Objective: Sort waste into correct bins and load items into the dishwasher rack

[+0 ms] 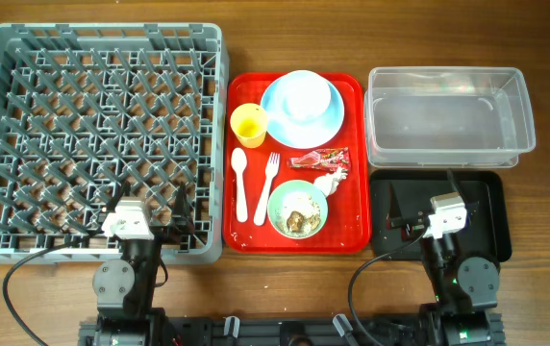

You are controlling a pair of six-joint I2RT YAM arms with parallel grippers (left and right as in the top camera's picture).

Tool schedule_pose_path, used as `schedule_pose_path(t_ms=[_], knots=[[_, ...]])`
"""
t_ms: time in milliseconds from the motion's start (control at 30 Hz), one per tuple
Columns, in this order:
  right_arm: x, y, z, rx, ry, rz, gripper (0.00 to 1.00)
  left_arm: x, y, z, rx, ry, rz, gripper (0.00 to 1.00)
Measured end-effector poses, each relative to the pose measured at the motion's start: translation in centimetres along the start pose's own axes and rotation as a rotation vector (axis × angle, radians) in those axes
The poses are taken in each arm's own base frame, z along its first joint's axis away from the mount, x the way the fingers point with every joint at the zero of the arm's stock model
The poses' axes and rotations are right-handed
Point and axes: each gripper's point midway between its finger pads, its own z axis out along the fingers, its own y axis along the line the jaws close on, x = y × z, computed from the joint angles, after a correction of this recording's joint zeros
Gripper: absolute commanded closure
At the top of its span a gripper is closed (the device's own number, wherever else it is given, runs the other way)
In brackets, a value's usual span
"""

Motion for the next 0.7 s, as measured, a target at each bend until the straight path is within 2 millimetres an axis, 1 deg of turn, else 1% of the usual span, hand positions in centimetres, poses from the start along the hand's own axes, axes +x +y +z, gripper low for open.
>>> schedule_pose_path(t_ms=[67,133,700], knots=[[0.1,0.0,0.0,-0.001,0.005,0.0,0.0,0.0,-0.2,0.0,0.008,0.002,0.0,0.0],[0.4,0.1,0.1,-0.003,0.018,0.001,0.0,0.2,-1.6,0.0,0.065,0.008,0.005,0.0],[0.4,0.1,0.1,-0.003,0.019,0.001,0.0,0.2,-1.6,0.0,0.066,0.008,0.005,0.0]])
